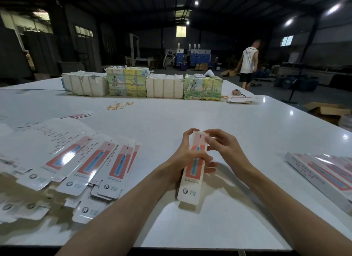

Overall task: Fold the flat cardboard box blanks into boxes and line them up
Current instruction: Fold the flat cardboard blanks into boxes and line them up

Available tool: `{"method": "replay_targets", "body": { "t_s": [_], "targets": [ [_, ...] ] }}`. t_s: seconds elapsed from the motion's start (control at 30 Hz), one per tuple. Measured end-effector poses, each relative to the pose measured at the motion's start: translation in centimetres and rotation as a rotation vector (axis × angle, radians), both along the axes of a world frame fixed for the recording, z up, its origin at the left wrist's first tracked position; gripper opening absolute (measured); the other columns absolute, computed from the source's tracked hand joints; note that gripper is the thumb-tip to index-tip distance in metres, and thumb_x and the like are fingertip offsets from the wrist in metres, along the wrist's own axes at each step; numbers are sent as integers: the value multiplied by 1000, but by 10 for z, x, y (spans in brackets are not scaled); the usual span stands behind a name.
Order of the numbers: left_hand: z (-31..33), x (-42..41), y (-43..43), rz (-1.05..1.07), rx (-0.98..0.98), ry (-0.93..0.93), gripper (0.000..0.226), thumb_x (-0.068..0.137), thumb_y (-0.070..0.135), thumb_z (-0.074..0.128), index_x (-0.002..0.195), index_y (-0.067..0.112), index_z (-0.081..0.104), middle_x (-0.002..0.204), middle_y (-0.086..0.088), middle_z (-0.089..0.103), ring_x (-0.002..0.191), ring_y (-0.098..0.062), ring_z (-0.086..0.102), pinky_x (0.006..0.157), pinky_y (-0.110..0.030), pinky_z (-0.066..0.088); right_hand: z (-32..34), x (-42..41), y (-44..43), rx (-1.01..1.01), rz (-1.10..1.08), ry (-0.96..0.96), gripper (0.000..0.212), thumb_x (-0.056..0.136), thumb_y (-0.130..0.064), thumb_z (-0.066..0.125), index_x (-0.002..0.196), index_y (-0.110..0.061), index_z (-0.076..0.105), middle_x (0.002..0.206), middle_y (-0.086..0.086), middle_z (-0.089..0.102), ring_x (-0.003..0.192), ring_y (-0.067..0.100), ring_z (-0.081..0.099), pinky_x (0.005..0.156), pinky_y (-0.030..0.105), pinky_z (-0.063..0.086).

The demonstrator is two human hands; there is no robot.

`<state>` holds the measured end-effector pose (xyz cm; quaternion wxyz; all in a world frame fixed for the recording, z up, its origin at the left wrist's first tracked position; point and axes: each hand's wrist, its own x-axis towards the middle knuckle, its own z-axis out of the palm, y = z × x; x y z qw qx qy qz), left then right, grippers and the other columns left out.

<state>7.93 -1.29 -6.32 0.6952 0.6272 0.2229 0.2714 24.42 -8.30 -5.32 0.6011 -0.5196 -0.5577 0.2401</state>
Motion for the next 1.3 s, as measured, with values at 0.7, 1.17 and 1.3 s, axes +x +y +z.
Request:
{"method": "replay_targets", "body": {
  "t_s": [0.7, 1.17, 1.3],
  "targets": [
    [-6, 8, -4, -36, -217, -149, 55, 98, 47, 72, 146, 28, 52, 132, -20, 69, 115, -37, 73, 90, -42, 63, 4, 17, -60, -353, -494, -940, 39, 98, -42, 68, 129, -22, 54, 131, 1, 61, 94, 20, 66, 83, 34, 60],
    [-9, 7, -5, -149, -10, -86, 26, 101, 4, 64, 124, 7, 75, 108, -18, 74, 106, -28, 73, 93, -28, 60, -8, 122, -167, -682, -888, -1143, 42, 105, -27, 52, 146, -18, 47, 149, 2, 51, 133, 20, 52, 114, 37, 42],
    [-6, 3, -7, -154, 15, -72, 26, 102, 7, 65, 126, 10, 75, 111, -17, 74, 109, -27, 73, 97, -29, 58, -2, 122, -169, -722, -934, -1147, 45, 103, -22, 59, 146, -17, 47, 150, 4, 49, 137, 23, 47, 113, 39, 44]
  ]
}}
